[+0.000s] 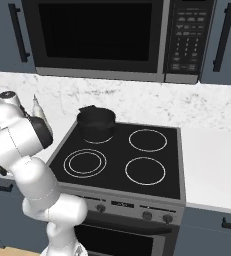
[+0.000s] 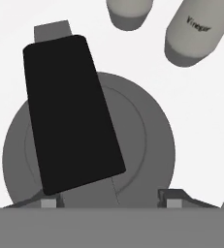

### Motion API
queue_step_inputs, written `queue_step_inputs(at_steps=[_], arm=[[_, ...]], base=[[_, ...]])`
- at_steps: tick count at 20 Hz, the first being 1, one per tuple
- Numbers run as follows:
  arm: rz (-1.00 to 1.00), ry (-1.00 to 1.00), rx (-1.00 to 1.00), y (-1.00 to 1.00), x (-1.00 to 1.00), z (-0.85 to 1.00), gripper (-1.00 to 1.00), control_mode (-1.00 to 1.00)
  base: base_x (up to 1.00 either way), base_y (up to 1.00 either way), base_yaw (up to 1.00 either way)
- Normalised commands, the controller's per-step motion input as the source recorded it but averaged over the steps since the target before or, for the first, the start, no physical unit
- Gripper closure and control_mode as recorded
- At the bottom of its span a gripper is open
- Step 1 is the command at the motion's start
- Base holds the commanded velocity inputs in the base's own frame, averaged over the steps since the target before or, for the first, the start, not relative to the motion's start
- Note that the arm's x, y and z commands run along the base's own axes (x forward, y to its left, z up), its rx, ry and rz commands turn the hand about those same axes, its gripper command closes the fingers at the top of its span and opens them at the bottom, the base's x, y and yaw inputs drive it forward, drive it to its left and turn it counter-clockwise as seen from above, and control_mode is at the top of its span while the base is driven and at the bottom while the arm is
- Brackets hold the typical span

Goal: Pick the kettle from the counter and place it on a stove burner. Then turn the burner on.

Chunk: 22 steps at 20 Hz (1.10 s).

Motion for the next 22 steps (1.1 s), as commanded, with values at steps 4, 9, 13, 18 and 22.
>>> queue_step_inputs(at_steps=[4, 9, 13, 18, 22], arm=[[0.00, 0.00, 0.00, 0.00, 0.00, 0.00, 1.00, -1.00], [0.00, -0.02, 0.00, -0.03, -0.04, 0.02, 1.00, -1.00], [0.00, -0.23, 0.03, -0.37, -0.55, 0.35, 1.00, -1.00], [-0.02, -0.31, 0.06, -0.55, -0.79, 0.61, 1.00, -1.00], [-0.08, -0.27, 0.12, -0.71, -0.71, 0.96, 1.00, -1.00]], base=[[0.00, 0.00, 0.00], [0.00, 0.00, 0.00], [0.00, 0.00, 0.00], [0.00, 0.00, 0.00], [0.00, 0.00, 0.00]])
